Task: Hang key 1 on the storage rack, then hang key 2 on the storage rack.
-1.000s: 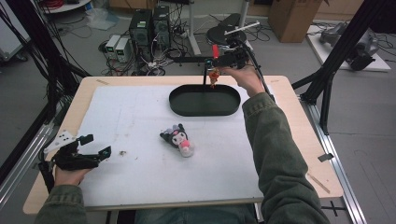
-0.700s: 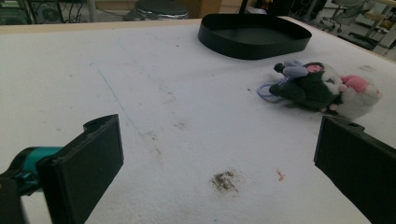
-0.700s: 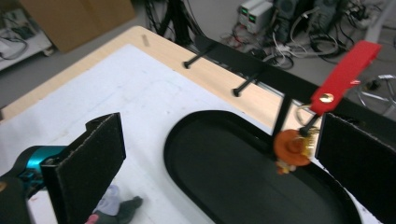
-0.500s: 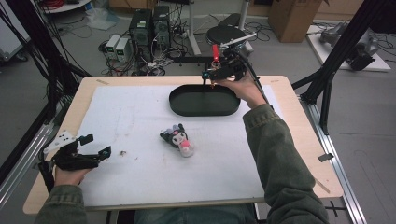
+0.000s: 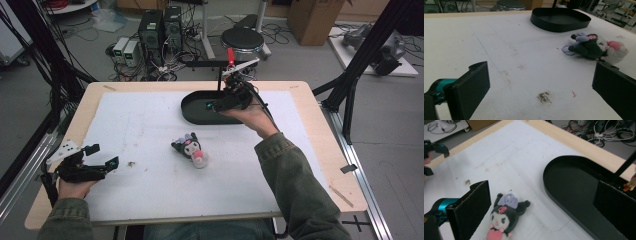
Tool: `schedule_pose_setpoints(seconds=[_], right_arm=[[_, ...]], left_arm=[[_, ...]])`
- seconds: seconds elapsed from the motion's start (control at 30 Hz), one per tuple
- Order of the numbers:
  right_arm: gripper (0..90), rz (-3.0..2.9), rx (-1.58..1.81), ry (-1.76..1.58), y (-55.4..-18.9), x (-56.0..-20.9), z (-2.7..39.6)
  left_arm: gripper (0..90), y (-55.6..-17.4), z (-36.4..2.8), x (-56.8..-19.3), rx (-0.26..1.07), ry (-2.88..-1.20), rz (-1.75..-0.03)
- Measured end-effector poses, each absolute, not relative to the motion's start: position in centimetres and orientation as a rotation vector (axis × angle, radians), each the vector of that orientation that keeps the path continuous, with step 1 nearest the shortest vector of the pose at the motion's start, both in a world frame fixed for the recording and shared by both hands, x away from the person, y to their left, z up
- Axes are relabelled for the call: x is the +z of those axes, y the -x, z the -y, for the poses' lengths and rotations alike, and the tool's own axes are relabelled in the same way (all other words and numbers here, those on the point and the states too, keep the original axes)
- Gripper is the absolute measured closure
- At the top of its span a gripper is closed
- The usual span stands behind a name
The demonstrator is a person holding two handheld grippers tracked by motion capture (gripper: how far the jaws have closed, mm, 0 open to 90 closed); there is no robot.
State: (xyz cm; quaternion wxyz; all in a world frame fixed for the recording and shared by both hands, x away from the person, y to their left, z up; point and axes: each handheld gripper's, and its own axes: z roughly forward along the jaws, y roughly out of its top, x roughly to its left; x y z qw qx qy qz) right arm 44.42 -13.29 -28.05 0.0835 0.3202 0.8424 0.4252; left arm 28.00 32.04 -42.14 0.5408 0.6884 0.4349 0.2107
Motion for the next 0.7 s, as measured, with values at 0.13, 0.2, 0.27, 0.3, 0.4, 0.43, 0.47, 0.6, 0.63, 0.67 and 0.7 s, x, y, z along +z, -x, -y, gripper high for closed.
schedule_pose_setpoints(seconds=[0.13,0.2,0.27,0.3,0.4,0.43,0.47,0.6,0.63,0.67,0.7], right_arm=[[0.6,-2.545,1.232,-0.941,-43.8,-29.0,12.4],[0.6,-2.551,1.217,-0.931,-43.5,-29.5,12.2],[0.6,-2.569,1.214,-0.937,-43.3,-29.9,11.9],[0.6,-2.577,1.21,-0.942,-43.2,-30.2,11.8],[0.6,-2.596,1.191,-0.925,-42.7,-30.6,11.3],[0.6,-2.603,1.184,-0.919,-42.6,-30.7,11.1],[0.6,-2.602,1.184,-0.907,-42.4,-30.8,11.0],[0.6,-2.619,1.188,-0.887,-41.7,-31.4,10.5],[0.6,-2.62,1.192,-0.89,-41.6,-31.5,10.4],[0.6,-2.626,1.191,-0.899,-41.4,-31.6,10.3],[0.6,-2.634,1.191,-0.897,-41.3,-31.8,10.2]], left_arm=[[1.8,-28.0,-32.0,-42.1,0.5,-1.636,-1.033],[1.8,-28.0,-32.0,-42.2,0.502,-1.634,-1.033],[1.8,-28.0,-32.0,-42.1,0.502,-1.637,-1.031],[1.8,-28.0,-32.0,-42.1,0.502,-1.637,-1.03],[1.8,-28.0,-32.0,-42.1,0.501,-1.637,-1.029],[1.8,-28.0,-32.0,-42.1,0.501,-1.639,-1.029],[1.8,-28.0,-32.0,-42.1,0.503,-1.639,-1.029],[1.8,-27.9,-32.0,-42.1,0.503,-1.638,-1.029],[1.8,-27.9,-32.0,-42.1,0.504,-1.64,-1.029],[1.8,-27.9,-32.0,-42.1,0.503,-1.639,-1.029],[1.8,-27.9,-32.0,-42.1,0.504,-1.639,-1.029]])
